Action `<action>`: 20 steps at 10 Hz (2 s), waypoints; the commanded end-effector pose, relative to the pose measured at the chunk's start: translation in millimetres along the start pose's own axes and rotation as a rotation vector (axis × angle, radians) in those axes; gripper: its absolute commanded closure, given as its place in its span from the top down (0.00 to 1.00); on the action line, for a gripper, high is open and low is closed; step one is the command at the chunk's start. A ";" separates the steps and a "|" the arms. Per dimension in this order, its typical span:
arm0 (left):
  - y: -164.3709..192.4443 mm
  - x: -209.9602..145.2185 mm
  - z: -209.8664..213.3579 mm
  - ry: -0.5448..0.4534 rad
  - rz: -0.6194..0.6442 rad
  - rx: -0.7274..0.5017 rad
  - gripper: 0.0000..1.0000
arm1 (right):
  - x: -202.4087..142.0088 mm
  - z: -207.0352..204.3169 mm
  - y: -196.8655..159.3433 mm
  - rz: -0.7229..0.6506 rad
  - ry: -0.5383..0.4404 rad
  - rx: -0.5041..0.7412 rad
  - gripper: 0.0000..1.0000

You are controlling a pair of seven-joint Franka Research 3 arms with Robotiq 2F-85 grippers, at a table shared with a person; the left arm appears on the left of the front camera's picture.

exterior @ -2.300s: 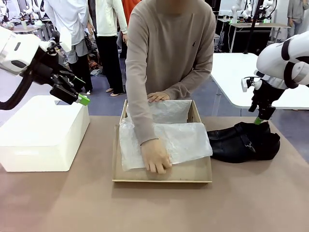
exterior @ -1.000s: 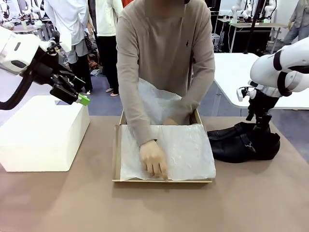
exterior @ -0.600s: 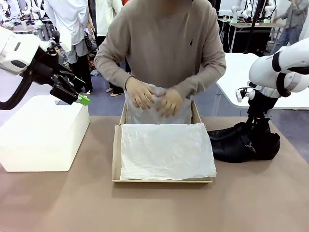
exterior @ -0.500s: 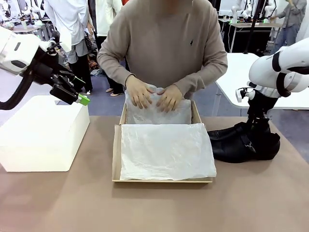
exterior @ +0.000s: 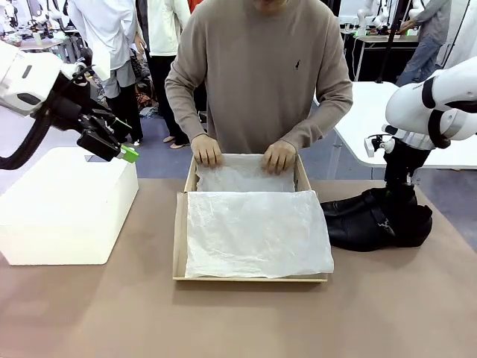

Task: Pack the shoes into the box.
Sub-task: Place one shoe of the Shoes into the Shoes Box.

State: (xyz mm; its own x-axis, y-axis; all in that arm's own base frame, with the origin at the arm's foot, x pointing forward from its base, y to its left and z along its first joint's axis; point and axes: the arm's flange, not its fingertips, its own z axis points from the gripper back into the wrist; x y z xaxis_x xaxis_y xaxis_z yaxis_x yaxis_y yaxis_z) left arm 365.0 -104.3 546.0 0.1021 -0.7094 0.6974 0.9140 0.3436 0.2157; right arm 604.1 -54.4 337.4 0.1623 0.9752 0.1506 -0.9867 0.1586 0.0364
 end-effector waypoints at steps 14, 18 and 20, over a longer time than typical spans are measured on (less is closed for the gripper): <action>2.9 -1.3 -0.8 -0.020 -0.011 -0.013 1.00 | 4.0 126.1 -7.5 -0.064 0.080 -0.003 0.00; 2.9 -1.3 -0.8 -0.020 -0.011 -0.013 1.00 | 7.3 152.5 2.6 -0.060 0.076 0.020 0.00; 2.9 -1.3 -0.8 -0.020 -0.011 -0.013 1.00 | 6.2 142.3 3.0 -0.043 0.066 0.015 0.00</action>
State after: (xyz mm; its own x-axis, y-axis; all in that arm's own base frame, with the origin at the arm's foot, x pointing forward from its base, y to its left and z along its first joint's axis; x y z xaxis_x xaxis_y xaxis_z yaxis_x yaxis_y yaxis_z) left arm 365.1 -104.3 546.0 0.1023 -0.7093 0.6975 0.9140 0.3438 0.2155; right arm 601.1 -72.0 482.4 0.2072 0.9746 0.0853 -0.9774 0.2025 0.0604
